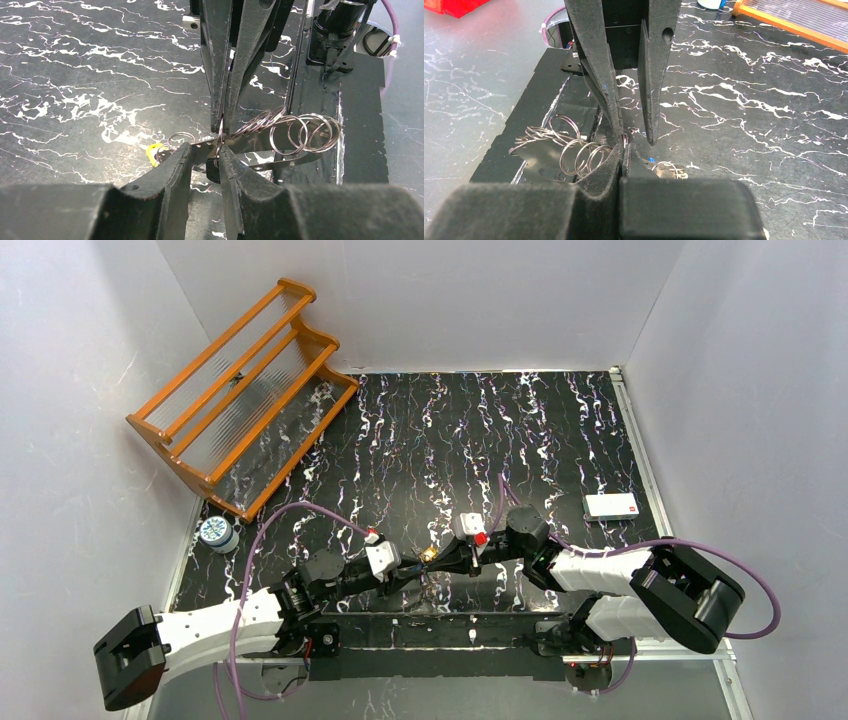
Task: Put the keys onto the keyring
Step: Adjust the key on the keyring.
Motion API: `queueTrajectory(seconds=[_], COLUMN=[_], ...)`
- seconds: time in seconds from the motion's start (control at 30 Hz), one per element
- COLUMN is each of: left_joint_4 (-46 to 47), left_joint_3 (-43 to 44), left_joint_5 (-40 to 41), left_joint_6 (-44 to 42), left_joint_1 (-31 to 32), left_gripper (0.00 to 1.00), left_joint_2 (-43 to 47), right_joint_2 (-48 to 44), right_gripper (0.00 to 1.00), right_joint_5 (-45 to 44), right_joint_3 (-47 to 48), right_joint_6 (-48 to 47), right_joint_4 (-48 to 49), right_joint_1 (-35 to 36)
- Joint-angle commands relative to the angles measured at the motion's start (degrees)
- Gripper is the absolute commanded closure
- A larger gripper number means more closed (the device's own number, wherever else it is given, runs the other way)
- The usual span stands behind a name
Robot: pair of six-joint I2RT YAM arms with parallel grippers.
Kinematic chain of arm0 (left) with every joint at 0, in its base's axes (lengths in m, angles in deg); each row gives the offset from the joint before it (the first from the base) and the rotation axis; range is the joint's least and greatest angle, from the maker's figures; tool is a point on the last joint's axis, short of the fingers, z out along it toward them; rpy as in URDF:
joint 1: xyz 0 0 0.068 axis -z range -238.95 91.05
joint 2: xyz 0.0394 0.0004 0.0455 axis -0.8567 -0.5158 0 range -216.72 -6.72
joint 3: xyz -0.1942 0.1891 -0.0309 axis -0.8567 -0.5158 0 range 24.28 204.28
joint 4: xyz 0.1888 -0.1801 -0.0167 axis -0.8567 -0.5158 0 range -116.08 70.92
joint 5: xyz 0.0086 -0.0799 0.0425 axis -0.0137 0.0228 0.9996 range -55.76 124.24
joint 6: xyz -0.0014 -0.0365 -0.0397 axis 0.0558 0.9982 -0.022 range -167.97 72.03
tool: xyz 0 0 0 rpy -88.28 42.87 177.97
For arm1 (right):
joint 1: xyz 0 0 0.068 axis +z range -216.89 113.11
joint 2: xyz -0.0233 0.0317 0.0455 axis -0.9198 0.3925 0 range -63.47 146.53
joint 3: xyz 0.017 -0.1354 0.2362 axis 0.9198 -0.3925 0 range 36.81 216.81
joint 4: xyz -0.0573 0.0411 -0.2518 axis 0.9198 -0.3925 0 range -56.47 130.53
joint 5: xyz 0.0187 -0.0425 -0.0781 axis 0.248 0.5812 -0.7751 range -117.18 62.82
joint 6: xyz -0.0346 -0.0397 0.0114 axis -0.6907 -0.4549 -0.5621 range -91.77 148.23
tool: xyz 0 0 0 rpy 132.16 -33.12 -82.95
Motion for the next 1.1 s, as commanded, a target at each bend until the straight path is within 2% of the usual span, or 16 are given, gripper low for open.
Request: queueTrajectory(seconds=[0.0,0.17,0.37,0.57,0.77,0.83,1.07], left_joint_4=[2.1,2.1,2.0,1.4,-4.1,-5.2,-6.9], left_joint_3=[2.6,3.0,3.7,3.9,5.8,6.3,7.8], left_joint_5=[0.9,0.6,-1.3,-0.8,0.0,-0.1,-1.3], left_joint_6=[0.6,0.9,1.2,0.6,-0.9,-1.7,-3.3], left_joint_1=[0.2,0.2,0.2,0.2,0.2,0.2,0.2], left_gripper=[0.75,0.74,0.66,0.69,0.70,0.74,0.99], left_joint_2=[0.1,0.1,-0.5,-1.9,-2.5,-2.5,-3.5], right_joint_2=[-0.7,-0.6,-0.6,-0.8,-1.2,-1.1,-0.8], right_gripper=[0.99,0.99,0.99,0.99,0.99,0.99,0.99], right_joint_5=[0.2,0.0,-0.3,-0.3,-0.6,-0.6,-0.4], right_joint_3=[1.2,1.1,1.2,1.2,1.2,1.2,1.2], right_joint_6=[-0.9,-0.8,-0.8,-0.6,-0.9,-0.8,-0.8], right_joint_4=[2.9,2.9,2.9,2.8,2.5,2.5,2.6], right_joint_1=[0.1,0.1,0.1,0.1,0.1,0.1,0.1])
